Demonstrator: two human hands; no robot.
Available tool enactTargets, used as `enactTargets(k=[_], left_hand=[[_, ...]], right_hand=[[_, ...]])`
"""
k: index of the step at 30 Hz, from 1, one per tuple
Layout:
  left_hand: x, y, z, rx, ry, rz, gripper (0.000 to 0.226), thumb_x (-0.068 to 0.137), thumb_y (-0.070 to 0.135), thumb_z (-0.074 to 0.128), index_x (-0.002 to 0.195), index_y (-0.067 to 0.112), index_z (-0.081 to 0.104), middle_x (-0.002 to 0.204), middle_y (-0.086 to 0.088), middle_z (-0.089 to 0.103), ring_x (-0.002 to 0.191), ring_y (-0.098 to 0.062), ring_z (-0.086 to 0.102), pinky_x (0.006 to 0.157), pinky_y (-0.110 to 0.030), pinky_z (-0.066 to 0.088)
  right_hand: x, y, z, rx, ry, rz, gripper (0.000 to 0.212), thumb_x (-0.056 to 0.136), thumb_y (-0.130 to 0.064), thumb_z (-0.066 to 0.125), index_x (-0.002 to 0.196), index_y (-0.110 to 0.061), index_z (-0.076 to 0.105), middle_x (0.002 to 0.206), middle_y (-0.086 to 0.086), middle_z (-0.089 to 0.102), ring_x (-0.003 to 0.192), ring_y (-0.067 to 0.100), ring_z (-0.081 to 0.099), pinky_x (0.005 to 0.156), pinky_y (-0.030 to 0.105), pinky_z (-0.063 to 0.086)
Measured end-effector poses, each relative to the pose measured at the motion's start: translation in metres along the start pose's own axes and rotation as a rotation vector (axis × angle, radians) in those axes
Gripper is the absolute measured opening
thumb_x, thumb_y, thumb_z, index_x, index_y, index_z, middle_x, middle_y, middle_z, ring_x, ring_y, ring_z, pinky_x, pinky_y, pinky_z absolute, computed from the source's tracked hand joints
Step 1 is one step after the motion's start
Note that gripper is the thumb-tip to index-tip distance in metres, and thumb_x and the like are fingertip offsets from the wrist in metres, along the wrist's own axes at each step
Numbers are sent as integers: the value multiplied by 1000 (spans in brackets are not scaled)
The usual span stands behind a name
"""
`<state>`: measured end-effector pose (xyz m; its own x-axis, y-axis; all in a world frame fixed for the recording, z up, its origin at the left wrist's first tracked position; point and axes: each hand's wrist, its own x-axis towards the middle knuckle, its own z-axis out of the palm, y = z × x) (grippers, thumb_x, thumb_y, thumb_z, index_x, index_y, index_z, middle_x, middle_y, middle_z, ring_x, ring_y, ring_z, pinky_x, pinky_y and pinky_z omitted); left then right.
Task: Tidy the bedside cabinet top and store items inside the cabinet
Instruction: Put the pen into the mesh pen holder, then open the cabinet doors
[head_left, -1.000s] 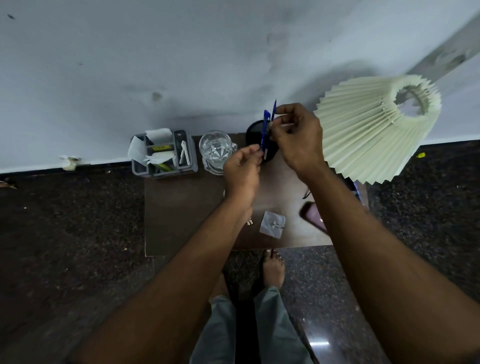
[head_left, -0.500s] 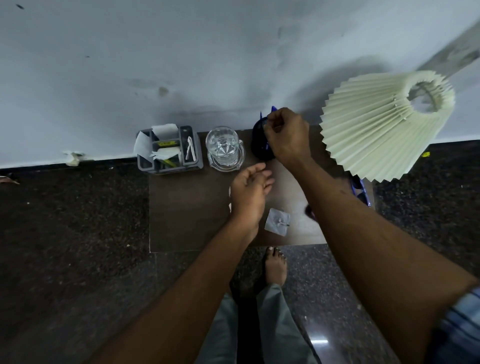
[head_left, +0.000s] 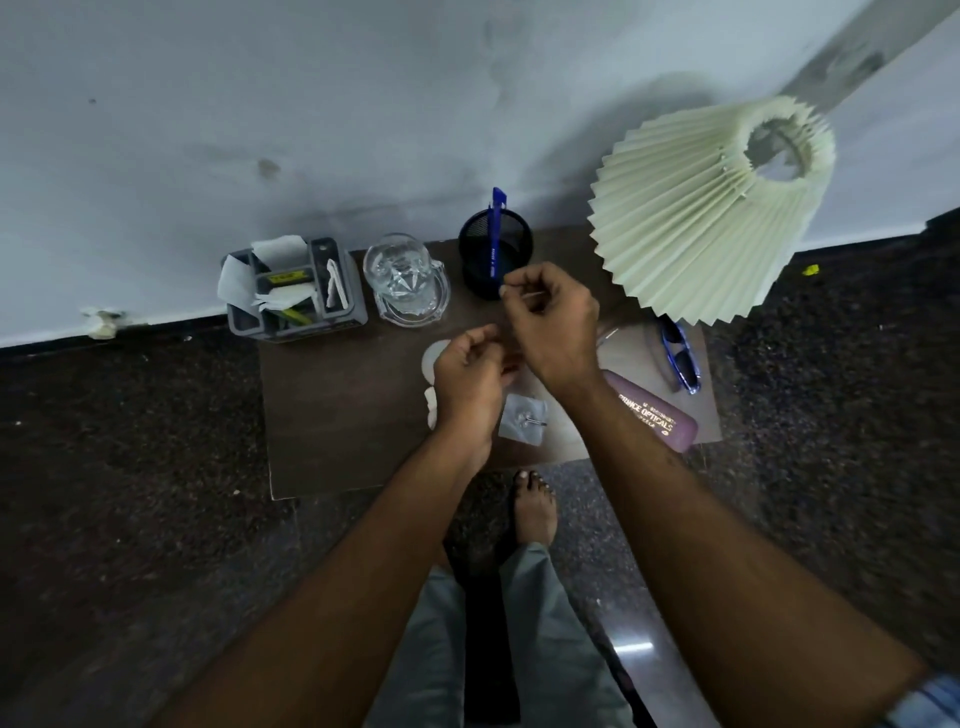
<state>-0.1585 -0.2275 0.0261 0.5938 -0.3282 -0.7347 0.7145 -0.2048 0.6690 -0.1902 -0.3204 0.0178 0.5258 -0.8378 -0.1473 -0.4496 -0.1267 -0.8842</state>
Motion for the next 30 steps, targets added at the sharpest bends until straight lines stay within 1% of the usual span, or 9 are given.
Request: enactTargets(k=[3, 6, 11, 15, 18, 22, 25, 28, 30], left_hand=[[-4, -6, 5, 32, 1, 4, 19, 96, 0, 52, 106, 2, 67, 98, -22, 74, 88, -30, 73, 85, -44, 61], [-11, -13, 9, 64, -16, -7, 18, 95, -1, 52, 107, -2, 66, 99, -26, 73, 85, -30, 73, 75, -37, 62], [-22, -29, 18, 114, -61, -29, 14, 95, -2, 54, 95, 6, 66, 100, -24, 72, 86, -31, 71, 79, -38, 60], [-22, -46, 24, 156, -92, -74, 15, 96, -3, 53, 105, 0, 64, 99, -22, 71, 85, -28, 70, 75, -31, 59], [-20, -56, 32, 196, -108, -102, 17, 96, -6, 50, 108, -1, 61, 90, -14, 69, 78, -20, 67, 68, -21, 58], [-18, -68, 41, 255, -114, -104, 20, 94, -7, 54, 89, 10, 62, 80, -8, 66, 71, -16, 64, 67, -21, 56], [-15, -74, 47, 287, -111, -90, 22, 93, -7, 56, 86, 13, 62, 77, -8, 64, 65, -14, 62, 66, -21, 55], [-15, -75, 52, 287, -120, -90, 18, 94, -6, 56, 91, 11, 62, 76, -6, 65, 54, -4, 64, 62, -17, 55], [-14, -76, 54, 284, -118, -91, 18, 94, -5, 56, 91, 12, 62, 77, -6, 65, 56, -5, 63, 62, -17, 55]], right_hand=[[-15, 10, -9, 67, 34, 80, 7, 87, -11, 71, 93, -15, 73, 80, -11, 71, 72, 2, 67, 69, 21, 57], [-25, 19, -19, 132, 58, 154, 7, 88, -10, 71, 93, -14, 73, 81, -8, 72, 71, 2, 66, 66, 18, 55], [-41, 40, -41, 168, 95, 228, 5, 88, -12, 73, 92, -15, 73, 81, -7, 73, 70, 3, 67, 65, 17, 54], [-51, 52, -57, 200, 129, 264, 9, 87, -6, 73, 91, -14, 73, 79, -11, 72, 67, -2, 65, 67, 17, 53], [-57, 63, -69, 210, 137, 292, 16, 87, -4, 72, 88, -20, 71, 79, -9, 73, 69, 3, 66, 69, 25, 57], [-63, 73, -87, 213, 152, 327, 14, 87, -6, 71, 89, -20, 72, 83, 2, 75, 75, 23, 72, 76, 41, 62], [-63, 79, -100, 208, 167, 342, 20, 88, -4, 72, 85, -23, 70, 78, -4, 73, 69, 9, 70, 72, 32, 62], [-62, 88, -107, 193, 166, 383, 11, 84, -17, 76, 85, -27, 71, 81, -2, 76, 77, 20, 73, 75, 48, 63], [-62, 92, -109, 168, 166, 390, 9, 82, -22, 76, 83, -29, 71, 83, -2, 76, 79, 26, 74, 75, 52, 62]])
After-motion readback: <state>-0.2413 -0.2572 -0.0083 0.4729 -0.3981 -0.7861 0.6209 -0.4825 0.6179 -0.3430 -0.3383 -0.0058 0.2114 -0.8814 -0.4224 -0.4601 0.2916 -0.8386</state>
